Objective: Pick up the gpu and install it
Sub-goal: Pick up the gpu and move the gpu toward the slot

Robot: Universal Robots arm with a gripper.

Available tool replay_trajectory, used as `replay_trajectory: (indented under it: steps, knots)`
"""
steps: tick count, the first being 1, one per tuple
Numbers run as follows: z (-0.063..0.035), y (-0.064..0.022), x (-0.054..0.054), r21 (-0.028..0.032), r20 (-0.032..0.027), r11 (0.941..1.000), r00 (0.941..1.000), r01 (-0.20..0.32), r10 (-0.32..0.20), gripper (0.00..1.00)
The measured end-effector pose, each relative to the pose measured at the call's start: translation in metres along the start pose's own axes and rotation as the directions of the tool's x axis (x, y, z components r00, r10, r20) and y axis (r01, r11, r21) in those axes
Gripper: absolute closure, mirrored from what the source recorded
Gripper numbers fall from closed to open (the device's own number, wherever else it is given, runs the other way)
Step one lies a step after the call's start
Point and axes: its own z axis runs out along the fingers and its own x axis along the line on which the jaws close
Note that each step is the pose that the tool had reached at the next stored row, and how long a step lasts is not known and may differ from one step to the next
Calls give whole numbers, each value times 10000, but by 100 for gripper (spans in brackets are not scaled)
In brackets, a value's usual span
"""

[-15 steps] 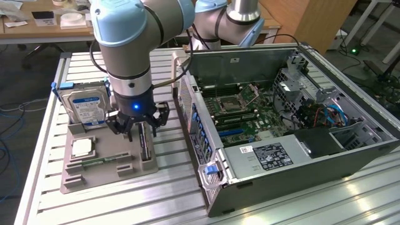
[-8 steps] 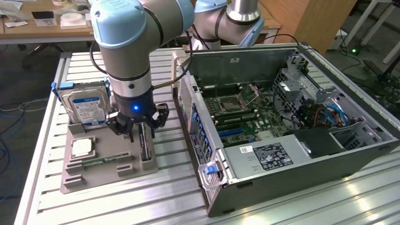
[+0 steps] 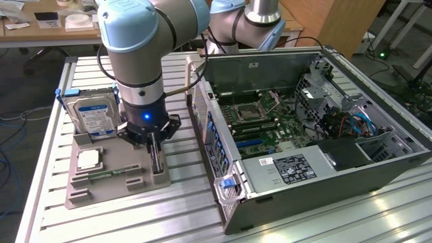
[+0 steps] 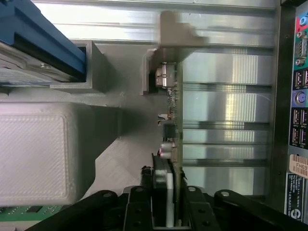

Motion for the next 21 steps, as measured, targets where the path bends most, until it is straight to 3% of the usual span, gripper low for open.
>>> replay_trajectory:
  steps: [11,16,21]
  knots:
    - [-13,1,0,-9,2,10000,10000,-1,1,72]
    - [-155,5,-1,-20,-1,10000,10000,-1,1,72]
    - [-321,11,-6,-71,1,10000,10000,-2,2,72]
